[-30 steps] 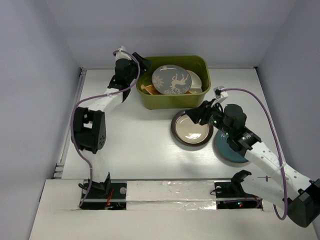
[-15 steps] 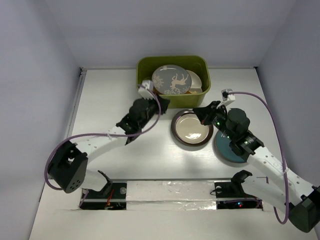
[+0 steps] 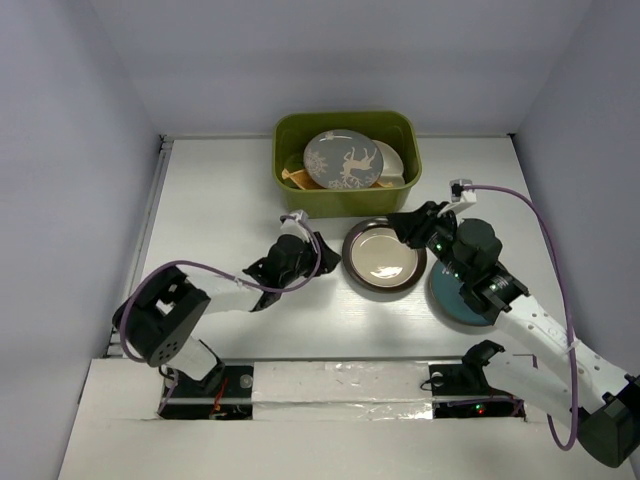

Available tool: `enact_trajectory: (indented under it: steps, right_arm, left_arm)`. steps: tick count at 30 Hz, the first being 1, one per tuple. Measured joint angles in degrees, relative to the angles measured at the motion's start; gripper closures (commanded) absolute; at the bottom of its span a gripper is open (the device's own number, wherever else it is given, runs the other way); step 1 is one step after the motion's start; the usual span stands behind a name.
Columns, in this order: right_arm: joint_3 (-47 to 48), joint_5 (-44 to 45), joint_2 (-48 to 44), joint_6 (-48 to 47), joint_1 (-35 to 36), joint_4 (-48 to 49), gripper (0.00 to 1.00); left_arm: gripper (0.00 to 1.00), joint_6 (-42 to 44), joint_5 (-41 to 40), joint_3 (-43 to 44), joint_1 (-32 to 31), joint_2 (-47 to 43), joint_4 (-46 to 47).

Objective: Place the mixed dishes into the plastic bin

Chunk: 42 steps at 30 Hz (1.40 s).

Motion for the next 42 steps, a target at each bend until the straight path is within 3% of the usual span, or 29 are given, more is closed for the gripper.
enact_trajectory:
  steps: [8,27,30,33,35,42]
  right_arm:
    - [0.0,0.2,0.0,0.0,0.0,0.5,0.65]
    - [0.0,-0.5,2.1,0.2,0.0,1.6,0.65]
    - [0.0,-0.5,2.1,0.2,0.0,1.6,0.65]
    - [0.0,-0.6,2.1,0.2,0.0,1.6,0.65]
    - [0.0,-0.7,2.1,0.2,0.0,1.6,0.65]
    - [-0.2,-0.7,1.9,0.2,0.0,1.6,0.66]
  left_arm:
    - [0.56,-1.9,4.2,3.0,-0.2,9.4,3.0]
    - [0.61,-3.1,7.5,8.9,-0.2,20.0,9.6]
    - [0.65,-3.5,7.7,9.2,-0.1,21.1,11.0]
    - [0.76,-4.0,7.5,9.2,-0.1,21.7,11.5]
    - [0.98,-4.6,7.3,9.2,0.0,22.1,11.8]
    - [1.0,-8.0,7.1,7.1,0.6,20.1,15.6]
